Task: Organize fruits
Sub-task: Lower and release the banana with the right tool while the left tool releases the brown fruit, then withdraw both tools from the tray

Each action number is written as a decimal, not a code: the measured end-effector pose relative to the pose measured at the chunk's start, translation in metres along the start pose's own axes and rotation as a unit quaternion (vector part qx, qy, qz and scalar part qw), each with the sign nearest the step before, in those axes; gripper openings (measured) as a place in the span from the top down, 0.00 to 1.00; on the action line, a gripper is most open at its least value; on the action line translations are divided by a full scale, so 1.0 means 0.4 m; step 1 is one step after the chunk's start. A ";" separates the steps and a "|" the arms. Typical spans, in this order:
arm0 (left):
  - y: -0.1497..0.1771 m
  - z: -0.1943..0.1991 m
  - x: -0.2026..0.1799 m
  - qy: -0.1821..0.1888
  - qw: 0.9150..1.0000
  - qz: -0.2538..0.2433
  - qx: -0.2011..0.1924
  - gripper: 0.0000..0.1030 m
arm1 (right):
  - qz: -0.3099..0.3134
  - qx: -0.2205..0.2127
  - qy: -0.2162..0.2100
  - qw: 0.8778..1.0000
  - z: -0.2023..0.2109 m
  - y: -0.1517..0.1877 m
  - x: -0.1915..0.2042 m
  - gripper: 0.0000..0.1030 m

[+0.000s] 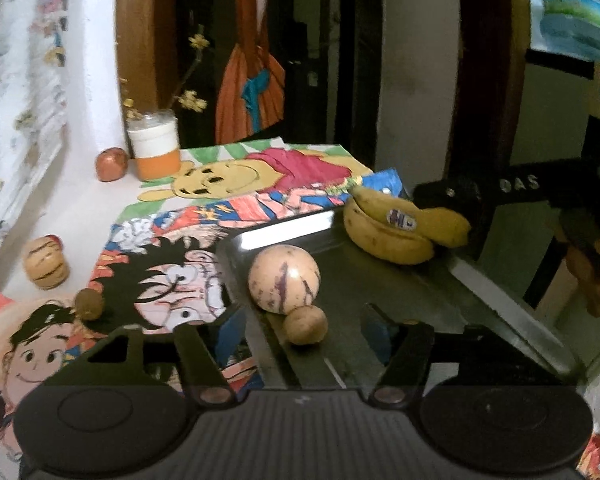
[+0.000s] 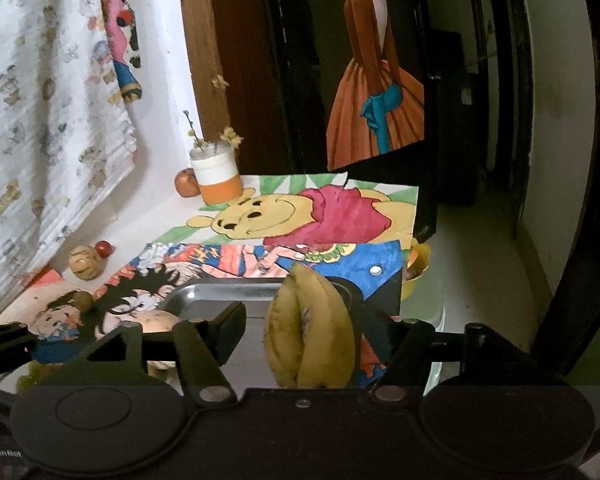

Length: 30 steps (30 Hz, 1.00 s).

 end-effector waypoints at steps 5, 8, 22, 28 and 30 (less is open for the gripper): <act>-0.012 0.056 0.039 -0.013 0.999 0.033 -0.008 0.13 | 0.008 -0.011 -0.006 1.000 0.052 -0.002 0.051 0.23; -0.015 0.090 0.061 -0.020 0.998 0.050 -0.012 0.05 | 0.015 -0.015 -0.008 1.000 0.088 0.001 0.088 0.18; 0.048 0.261 0.170 -0.039 0.993 0.110 -0.012 0.00 | 0.034 -0.014 -0.015 0.999 0.232 0.048 0.283 0.01; 0.124 0.311 0.269 -0.065 0.987 0.145 0.010 0.00 | 0.037 0.018 -0.013 0.999 0.257 0.105 0.358 0.01; 0.152 0.323 0.301 -0.071 0.986 0.151 0.019 0.00 | 0.034 0.033 -0.015 0.999 0.256 0.136 0.378 0.00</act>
Point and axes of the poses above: each gripper's, at about its wrist camera, not at the fingertips, and z roughly against the way its jaws point, x to its left, y to its underside, the point moved 7 cm from there along -z, roughly the way its jaws point, and after that the axes turned 15 degrees about -y, right-handed, at the moved point
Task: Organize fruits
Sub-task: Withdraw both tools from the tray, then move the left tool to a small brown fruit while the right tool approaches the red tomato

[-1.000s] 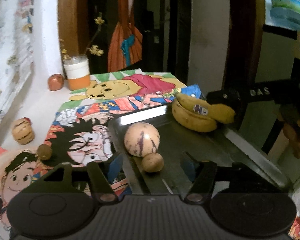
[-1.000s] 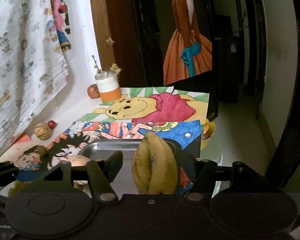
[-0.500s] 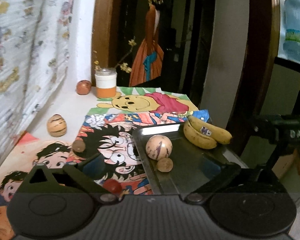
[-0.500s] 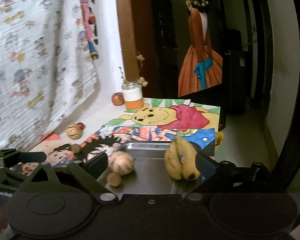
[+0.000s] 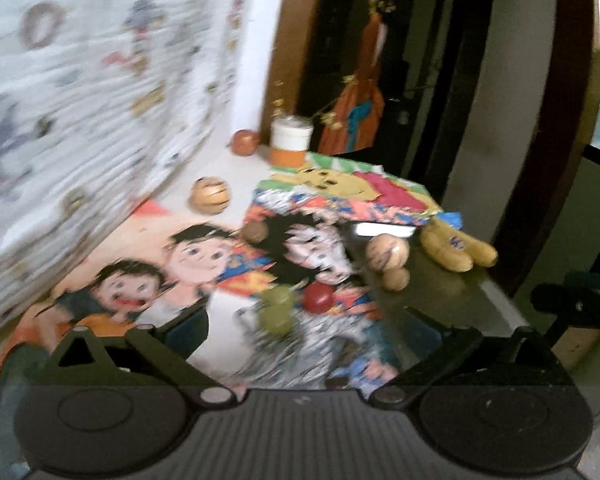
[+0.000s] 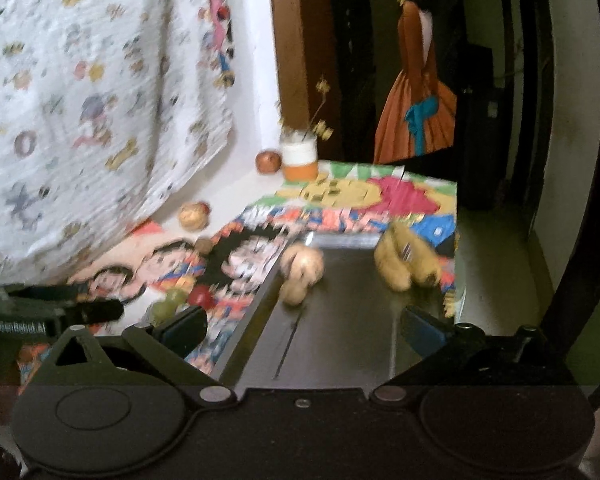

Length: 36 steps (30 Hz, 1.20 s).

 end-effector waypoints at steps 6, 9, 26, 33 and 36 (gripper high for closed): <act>0.052 0.001 0.095 -0.021 0.999 0.012 0.023 0.00 | -0.011 0.041 -0.016 0.999 -0.037 0.087 0.068 0.00; 0.076 -0.002 0.127 -0.029 0.999 0.011 0.031 0.00 | -0.012 0.060 -0.028 0.998 -0.059 0.122 0.099 0.00; -0.028 -0.077 0.223 -0.069 0.997 -0.021 0.007 0.00 | 0.112 0.092 -0.061 0.988 -0.161 0.006 0.209 0.01; -0.167 -0.121 0.196 -0.074 0.995 -0.045 -0.049 0.00 | 0.215 0.048 -0.102 0.970 -0.155 -0.197 0.242 0.00; -0.204 -0.150 0.172 -0.070 0.994 -0.059 -0.061 0.00 | 0.257 0.046 -0.114 0.958 -0.184 -0.235 0.245 0.00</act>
Point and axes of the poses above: each gripper's, at about its wrist camera, not at the fingertips, and z roughly against the way its jaws point, x to its left, y to its underside, the point moved 7 cm from there along -z, roughly the way its jaws point, and after that the axes turned 15 degrees about -y, right-handed, at the moved point
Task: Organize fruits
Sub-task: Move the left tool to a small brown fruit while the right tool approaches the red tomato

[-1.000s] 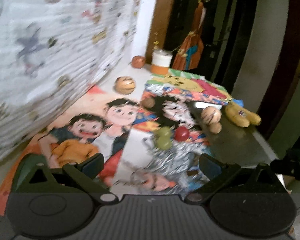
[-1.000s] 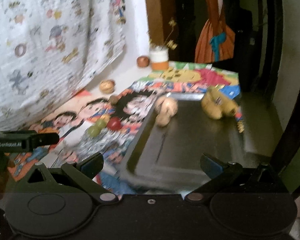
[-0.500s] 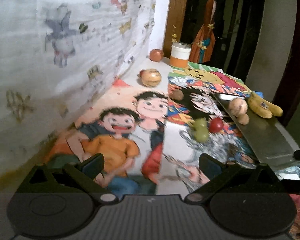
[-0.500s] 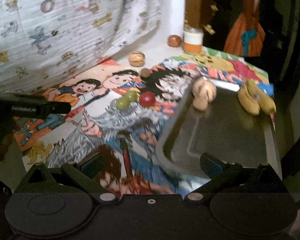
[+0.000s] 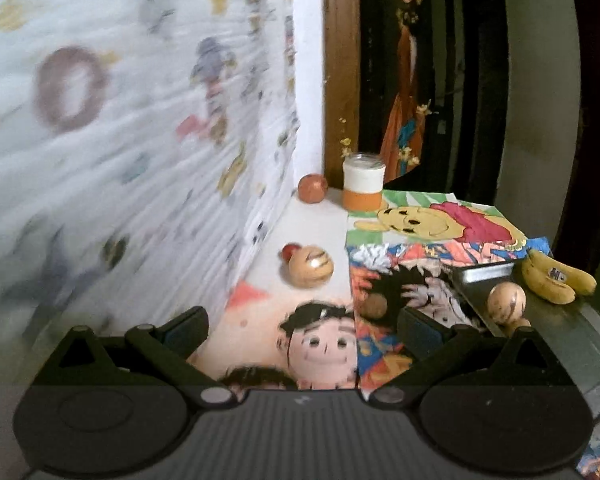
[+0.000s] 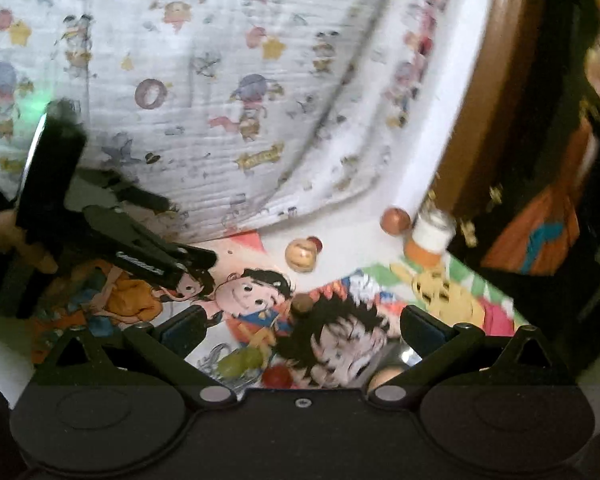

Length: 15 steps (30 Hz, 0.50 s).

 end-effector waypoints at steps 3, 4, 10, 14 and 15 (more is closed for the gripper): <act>-0.011 -0.034 -0.027 0.012 1.000 -0.014 -0.007 0.00 | 0.008 0.006 -0.021 1.000 -0.036 0.009 -0.019 0.01; -0.008 -0.047 -0.037 0.017 1.000 -0.019 -0.006 0.00 | 0.011 0.010 -0.028 1.000 -0.053 0.021 -0.025 0.01; 0.022 -0.128 -0.089 0.049 0.998 -0.027 0.024 0.00 | 0.037 0.046 -0.045 0.997 -0.153 0.121 -0.020 0.10; 0.031 -0.175 -0.125 0.062 0.997 -0.027 0.038 0.00 | 0.033 0.063 -0.056 0.996 -0.210 0.175 -0.025 0.16; 0.033 -0.189 -0.135 0.064 0.997 -0.030 0.039 0.00 | 0.026 0.064 -0.059 0.996 -0.224 0.185 -0.030 0.18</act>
Point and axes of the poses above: each gripper's, at about its wrist camera, not at the fingertips, and z roughly against the way its jaws point, x to its left, y to its underside, the point moved 7 cm from there along -z, roughly the way its jaws point, and after that the axes turned 15 degrees about -y, right-handed, at the moved point
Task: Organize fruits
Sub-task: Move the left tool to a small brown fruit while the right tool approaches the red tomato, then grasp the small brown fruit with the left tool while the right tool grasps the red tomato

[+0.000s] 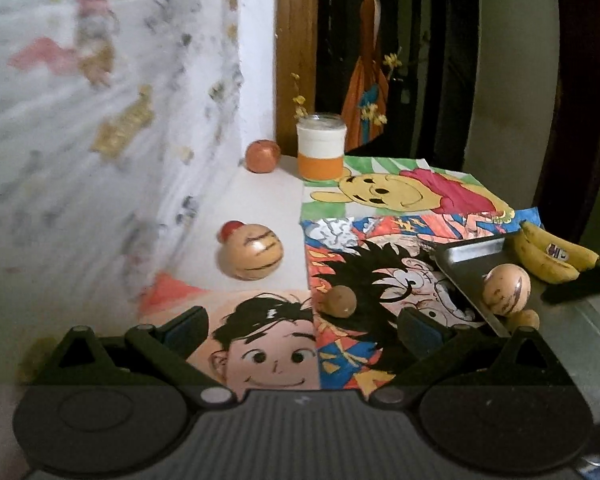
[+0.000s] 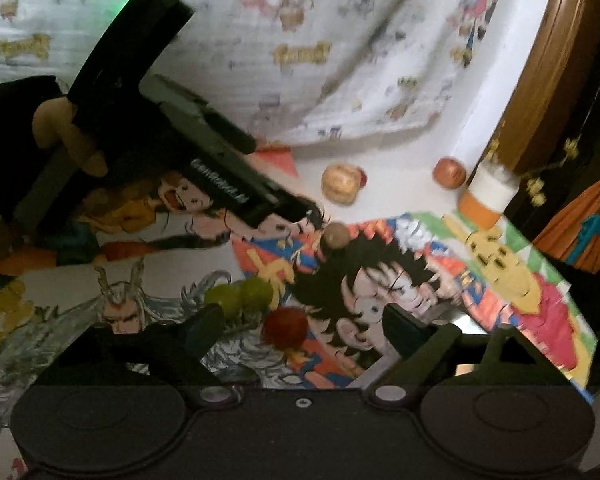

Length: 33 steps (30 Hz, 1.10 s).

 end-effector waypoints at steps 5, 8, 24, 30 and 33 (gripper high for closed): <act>0.001 -0.057 -0.042 0.012 1.000 -0.020 0.001 0.00 | -0.039 -0.002 -0.010 0.999 -0.044 0.024 -0.029 0.26; 0.001 -0.090 -0.059 0.012 0.999 -0.030 0.000 0.03 | -0.047 -0.002 -0.017 0.999 -0.064 0.033 -0.040 0.31; 0.009 -0.183 -0.109 0.035 0.997 -0.057 0.024 0.40 | -0.081 -0.017 -0.052 0.995 -0.110 0.063 -0.072 0.55; 0.006 -0.185 -0.120 0.042 0.997 -0.065 0.022 0.52 | -0.090 -0.020 -0.056 0.994 -0.112 0.061 -0.077 0.57; 0.005 -0.185 -0.121 0.038 0.997 -0.064 0.020 0.57 | -0.092 -0.020 -0.060 0.994 -0.118 0.058 -0.079 0.57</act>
Point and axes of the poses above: each gripper's, at about its wrist camera, not at the fingertips, and z roughly against the way its jaws point, x to its left, y to its underside, the point moved 7 cm from there along -z, roughly the way its jaws point, and after that the axes turned 15 degrees about -y, right-handed, at the moved point
